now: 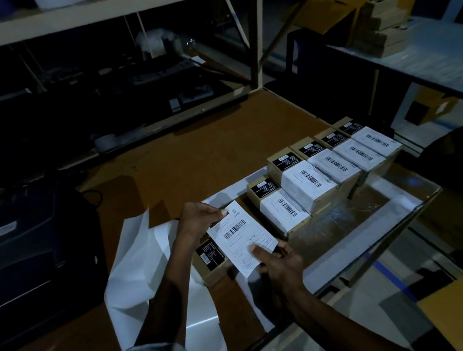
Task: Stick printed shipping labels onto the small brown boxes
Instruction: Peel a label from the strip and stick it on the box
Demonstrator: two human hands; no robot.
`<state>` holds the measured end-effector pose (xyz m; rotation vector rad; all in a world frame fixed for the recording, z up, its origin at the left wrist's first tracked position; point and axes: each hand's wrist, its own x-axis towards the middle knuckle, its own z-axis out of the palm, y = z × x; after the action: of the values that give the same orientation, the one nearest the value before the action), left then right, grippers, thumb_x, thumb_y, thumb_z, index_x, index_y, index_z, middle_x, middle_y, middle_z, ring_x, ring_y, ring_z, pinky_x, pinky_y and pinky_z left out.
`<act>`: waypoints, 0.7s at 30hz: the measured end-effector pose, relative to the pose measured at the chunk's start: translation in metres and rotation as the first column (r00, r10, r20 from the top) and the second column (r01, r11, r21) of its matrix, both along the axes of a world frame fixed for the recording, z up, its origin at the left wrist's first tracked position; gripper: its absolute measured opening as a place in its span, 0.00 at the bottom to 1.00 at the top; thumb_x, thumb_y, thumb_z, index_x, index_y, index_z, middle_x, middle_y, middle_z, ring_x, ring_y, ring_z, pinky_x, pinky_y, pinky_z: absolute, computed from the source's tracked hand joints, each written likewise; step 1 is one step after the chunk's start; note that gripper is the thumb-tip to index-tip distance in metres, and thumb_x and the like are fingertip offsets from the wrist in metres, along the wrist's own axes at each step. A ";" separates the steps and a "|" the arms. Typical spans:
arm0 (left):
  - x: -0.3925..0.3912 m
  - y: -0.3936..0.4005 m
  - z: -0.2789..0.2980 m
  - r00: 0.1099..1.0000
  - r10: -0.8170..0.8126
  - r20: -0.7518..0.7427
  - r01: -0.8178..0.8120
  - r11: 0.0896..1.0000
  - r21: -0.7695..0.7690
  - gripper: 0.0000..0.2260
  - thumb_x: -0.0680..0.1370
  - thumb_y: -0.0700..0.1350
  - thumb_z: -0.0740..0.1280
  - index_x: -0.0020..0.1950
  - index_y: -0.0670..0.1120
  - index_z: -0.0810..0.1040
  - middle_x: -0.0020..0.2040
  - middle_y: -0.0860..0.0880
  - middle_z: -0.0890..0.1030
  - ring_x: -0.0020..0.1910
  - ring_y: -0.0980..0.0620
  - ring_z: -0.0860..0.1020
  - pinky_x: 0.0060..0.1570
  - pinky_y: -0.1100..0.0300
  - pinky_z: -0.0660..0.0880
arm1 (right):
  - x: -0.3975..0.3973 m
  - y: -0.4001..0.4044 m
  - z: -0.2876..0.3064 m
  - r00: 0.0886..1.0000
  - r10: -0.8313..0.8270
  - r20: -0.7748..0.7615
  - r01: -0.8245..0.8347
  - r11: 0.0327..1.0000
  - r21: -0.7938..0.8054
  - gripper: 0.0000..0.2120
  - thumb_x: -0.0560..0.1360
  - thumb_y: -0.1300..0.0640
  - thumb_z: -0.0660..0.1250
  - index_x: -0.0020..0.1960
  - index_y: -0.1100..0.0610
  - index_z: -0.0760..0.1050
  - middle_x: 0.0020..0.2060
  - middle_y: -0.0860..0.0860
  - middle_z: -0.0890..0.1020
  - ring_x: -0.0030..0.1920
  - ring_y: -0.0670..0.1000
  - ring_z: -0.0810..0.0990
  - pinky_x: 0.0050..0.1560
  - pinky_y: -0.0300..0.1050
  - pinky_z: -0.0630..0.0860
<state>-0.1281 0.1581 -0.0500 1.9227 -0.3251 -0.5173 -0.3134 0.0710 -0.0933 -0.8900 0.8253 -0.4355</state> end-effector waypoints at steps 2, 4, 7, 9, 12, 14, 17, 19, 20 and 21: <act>0.000 0.001 -0.002 1.000 0.001 -0.025 -0.001 1.000 -0.017 0.04 0.70 0.39 0.79 0.38 0.42 0.86 0.39 0.43 0.86 0.37 0.50 0.84 0.41 0.59 0.77 | 0.000 -0.001 0.000 1.000 0.005 -0.004 -0.005 1.000 -0.011 0.22 0.68 0.71 0.77 0.60 0.68 0.76 0.46 0.59 0.87 0.46 0.58 0.87 0.42 0.51 0.85; 0.001 0.001 -0.002 0.999 0.005 -0.035 -0.006 1.000 -0.020 0.04 0.70 0.39 0.79 0.38 0.42 0.86 0.38 0.43 0.86 0.35 0.52 0.84 0.40 0.61 0.77 | 0.000 0.000 -0.001 1.000 0.015 -0.025 -0.016 0.999 -0.028 0.20 0.68 0.70 0.77 0.58 0.67 0.77 0.46 0.59 0.87 0.46 0.57 0.87 0.44 0.52 0.85; 0.001 0.001 0.000 0.999 0.004 -0.040 -0.004 1.000 -0.020 0.05 0.70 0.39 0.79 0.41 0.38 0.86 0.36 0.45 0.85 0.33 0.56 0.83 0.35 0.66 0.75 | 0.001 0.001 -0.005 0.998 0.030 -0.052 -0.032 0.999 -0.037 0.21 0.67 0.68 0.79 0.58 0.66 0.78 0.48 0.59 0.87 0.48 0.58 0.87 0.52 0.61 0.83; 0.001 0.000 0.001 0.999 -0.002 -0.035 0.002 1.000 -0.017 0.05 0.70 0.39 0.78 0.41 0.39 0.85 0.35 0.47 0.85 0.31 0.57 0.82 0.33 0.69 0.74 | 0.001 0.001 -0.005 0.998 0.020 -0.054 -0.022 0.999 -0.032 0.22 0.67 0.68 0.79 0.59 0.66 0.78 0.48 0.59 0.87 0.48 0.58 0.87 0.53 0.62 0.82; 0.003 -0.001 -0.001 1.000 -0.010 -0.024 0.010 1.000 -0.013 0.04 0.70 0.39 0.79 0.38 0.41 0.85 0.36 0.46 0.85 0.34 0.54 0.83 0.36 0.65 0.75 | 0.001 0.000 -0.005 0.998 0.016 -0.060 -0.018 0.999 -0.033 0.20 0.68 0.69 0.78 0.58 0.65 0.78 0.48 0.59 0.87 0.47 0.57 0.87 0.50 0.58 0.84; 0.004 -0.001 -0.002 1.000 -0.010 -0.018 0.010 1.000 -0.002 0.04 0.70 0.40 0.79 0.39 0.42 0.86 0.38 0.43 0.86 0.37 0.50 0.84 0.38 0.62 0.75 | 0.001 0.001 -0.004 0.998 0.018 -0.052 -0.019 0.999 -0.027 0.20 0.68 0.69 0.78 0.59 0.66 0.78 0.47 0.59 0.87 0.47 0.57 0.87 0.49 0.56 0.84; 0.004 -0.001 -0.004 1.000 -0.009 -0.016 0.009 1.000 -0.012 0.04 0.69 0.39 0.79 0.40 0.41 0.86 0.39 0.42 0.86 0.38 0.49 0.84 0.40 0.62 0.75 | 0.001 0.000 -0.005 0.999 0.010 -0.046 -0.010 1.000 -0.005 0.21 0.68 0.70 0.77 0.59 0.67 0.77 0.47 0.59 0.87 0.47 0.58 0.87 0.46 0.54 0.85; 0.005 -0.001 -0.005 1.000 -0.014 -0.021 0.014 1.000 -0.014 0.05 0.69 0.39 0.79 0.41 0.40 0.86 0.39 0.41 0.86 0.40 0.47 0.84 0.43 0.60 0.77 | 0.002 -0.001 -0.005 0.999 0.008 -0.042 -0.008 1.000 0.003 0.20 0.68 0.71 0.77 0.59 0.67 0.77 0.48 0.60 0.87 0.48 0.58 0.87 0.47 0.54 0.85; 0.006 -0.001 -0.006 1.000 -0.019 -0.023 0.018 1.000 -0.012 0.05 0.69 0.39 0.80 0.41 0.40 0.86 0.39 0.41 0.86 0.41 0.45 0.85 0.45 0.57 0.78 | 0.002 -0.001 -0.005 0.999 0.007 -0.043 -0.006 1.000 0.001 0.20 0.68 0.71 0.77 0.59 0.67 0.78 0.49 0.61 0.86 0.48 0.58 0.87 0.47 0.55 0.85; 0.007 -0.001 -0.007 0.999 -0.022 -0.024 0.021 1.000 -0.008 0.06 0.68 0.39 0.80 0.41 0.39 0.86 0.39 0.41 0.86 0.42 0.44 0.85 0.48 0.54 0.78 | 0.002 -0.002 -0.006 0.999 0.004 -0.045 -0.004 1.000 -0.005 0.20 0.68 0.71 0.77 0.59 0.67 0.78 0.49 0.61 0.86 0.48 0.58 0.87 0.48 0.55 0.85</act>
<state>-0.1210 0.1566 -0.0567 1.9060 -0.3322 -0.5523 -0.3115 0.0693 -0.0989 -0.9083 0.8634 -0.4153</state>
